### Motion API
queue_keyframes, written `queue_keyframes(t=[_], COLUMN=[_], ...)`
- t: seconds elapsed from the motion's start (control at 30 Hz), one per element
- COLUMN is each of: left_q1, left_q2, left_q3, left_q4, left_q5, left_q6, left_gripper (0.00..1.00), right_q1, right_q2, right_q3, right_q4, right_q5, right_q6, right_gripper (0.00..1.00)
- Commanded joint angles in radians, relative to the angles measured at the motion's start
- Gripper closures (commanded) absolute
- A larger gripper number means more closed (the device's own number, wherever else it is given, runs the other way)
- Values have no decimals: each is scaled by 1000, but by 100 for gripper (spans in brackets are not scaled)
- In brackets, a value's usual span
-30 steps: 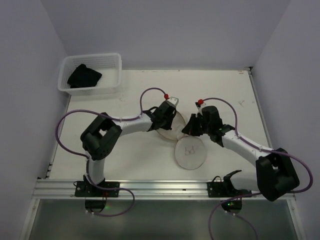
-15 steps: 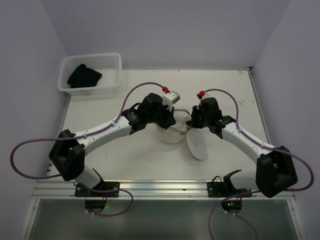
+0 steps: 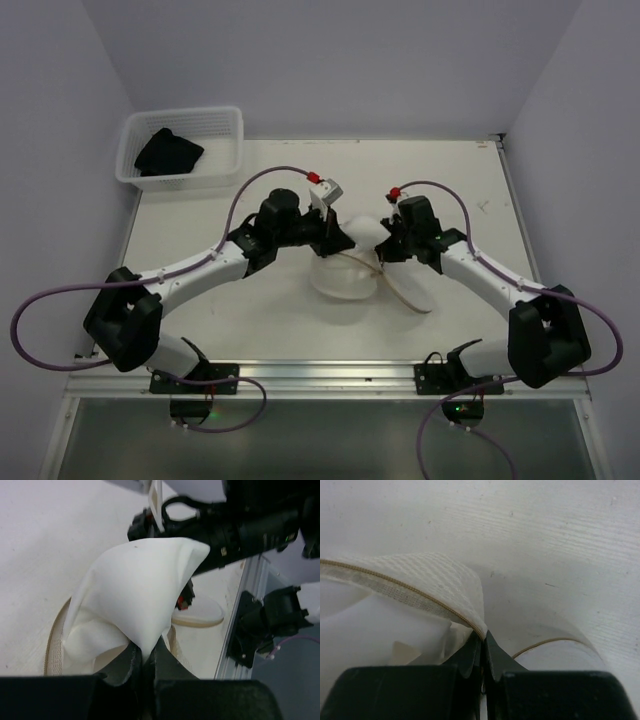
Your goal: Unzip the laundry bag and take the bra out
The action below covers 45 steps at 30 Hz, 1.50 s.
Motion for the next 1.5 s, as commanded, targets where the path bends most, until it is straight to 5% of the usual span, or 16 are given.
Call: queue_keyframes(t=[0.0,0.33,0.77,1.0,1.2,1.47], left_q1=[16,12,122,280,455,631], left_q2=[-41,23,-104,-96,-69,95], left_q3=[-12,28,178,318,304,365], left_q4=[374,488,421,156,189,192], left_q5=[-32,-519,-619,-697,-777,-754], left_q6=[-180,-321,-394,-231,-49,10], left_gripper=[100,100,100,100,100,100], right_q1=[-3,49,52,52,52,52], right_q2=[-18,-98,-81,-34,-11,0], right_q3=[-31,-106,-110,-61,-18,18], right_q4=[37,78,70,87,78,65], right_q5=[-81,-63,31,-26,-52,-96], right_q6=[1,73,99,95,70,53], right_gripper=[100,100,100,100,100,100])
